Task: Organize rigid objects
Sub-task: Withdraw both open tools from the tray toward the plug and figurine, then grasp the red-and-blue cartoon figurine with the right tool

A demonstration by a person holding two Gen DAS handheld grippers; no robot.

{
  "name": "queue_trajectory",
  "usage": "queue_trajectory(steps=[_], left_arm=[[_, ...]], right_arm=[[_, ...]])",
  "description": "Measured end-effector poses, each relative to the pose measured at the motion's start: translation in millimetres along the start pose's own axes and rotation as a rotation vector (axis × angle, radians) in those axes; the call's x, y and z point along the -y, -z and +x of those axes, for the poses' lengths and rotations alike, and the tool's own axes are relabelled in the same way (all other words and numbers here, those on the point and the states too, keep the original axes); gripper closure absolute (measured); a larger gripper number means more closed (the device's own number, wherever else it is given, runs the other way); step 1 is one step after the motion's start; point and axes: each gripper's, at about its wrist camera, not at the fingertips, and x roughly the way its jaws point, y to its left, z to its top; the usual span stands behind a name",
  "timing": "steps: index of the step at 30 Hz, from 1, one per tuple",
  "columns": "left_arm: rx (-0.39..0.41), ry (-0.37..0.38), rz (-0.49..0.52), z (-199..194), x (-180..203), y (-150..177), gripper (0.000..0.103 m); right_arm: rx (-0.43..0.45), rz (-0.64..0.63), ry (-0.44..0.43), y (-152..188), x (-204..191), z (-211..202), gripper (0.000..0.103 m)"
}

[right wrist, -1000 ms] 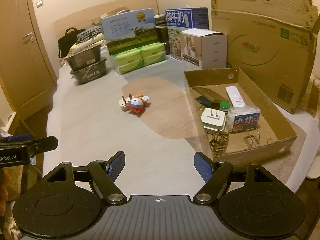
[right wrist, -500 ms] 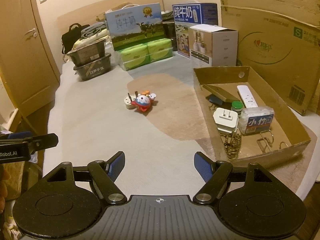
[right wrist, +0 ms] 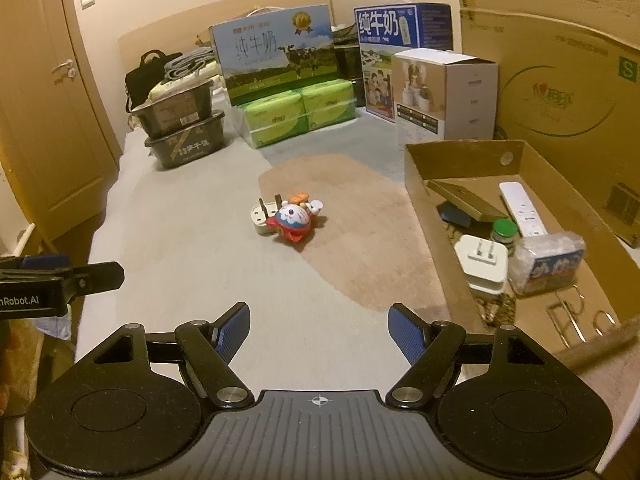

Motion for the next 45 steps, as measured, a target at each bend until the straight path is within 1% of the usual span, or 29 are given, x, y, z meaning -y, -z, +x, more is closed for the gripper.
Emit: queue_trajectory(steps=[9, 21, 28, 30, 31, 32, 35, 39, 45], left_arm=[[-0.029, 0.010, 0.008, 49.1, -19.5, -10.1, 0.004], [-0.053, 0.025, 0.045, 109.9, -36.5, -19.4, 0.004], [-0.052, 0.032, 0.047, 139.6, -48.5, -24.2, 0.004], [-0.050, 0.034, 0.046, 145.6, -51.7, -26.1, 0.004], [-0.049, 0.034, 0.047, 148.5, -52.9, -27.1, 0.004], [-0.047, 0.035, 0.048, 150.9, -54.2, -28.0, 0.004], [-0.040, 0.038, 0.041, 157.1, -57.7, -30.9, 0.004], [-0.037, 0.043, 0.034, 164.4, -60.6, -32.6, 0.004], [-0.032, 0.057, 0.033, 170.3, -62.3, -32.1, 0.004]], right_arm=[[-0.008, 0.000, -0.020, -15.8, -7.5, 47.7, 0.027], [-0.013, -0.006, -0.016, -34.2, -11.3, 108.1, 0.027], [-0.005, -0.003, -0.020, -42.8, -14.0, 143.5, 0.028], [0.006, 0.002, -0.028, -45.9, -14.9, 152.7, 0.033], [0.008, 0.002, -0.032, -47.5, -15.6, 157.5, 0.039], [0.009, 0.003, -0.033, -49.6, -16.2, 161.9, 0.041], [0.009, 0.011, -0.034, -55.1, -16.9, 174.8, 0.044], [0.019, 0.024, -0.028, -62.1, -18.4, 188.5, 0.044], [-0.002, 0.094, -0.015, -66.7, -12.1, 207.7, 0.046]])
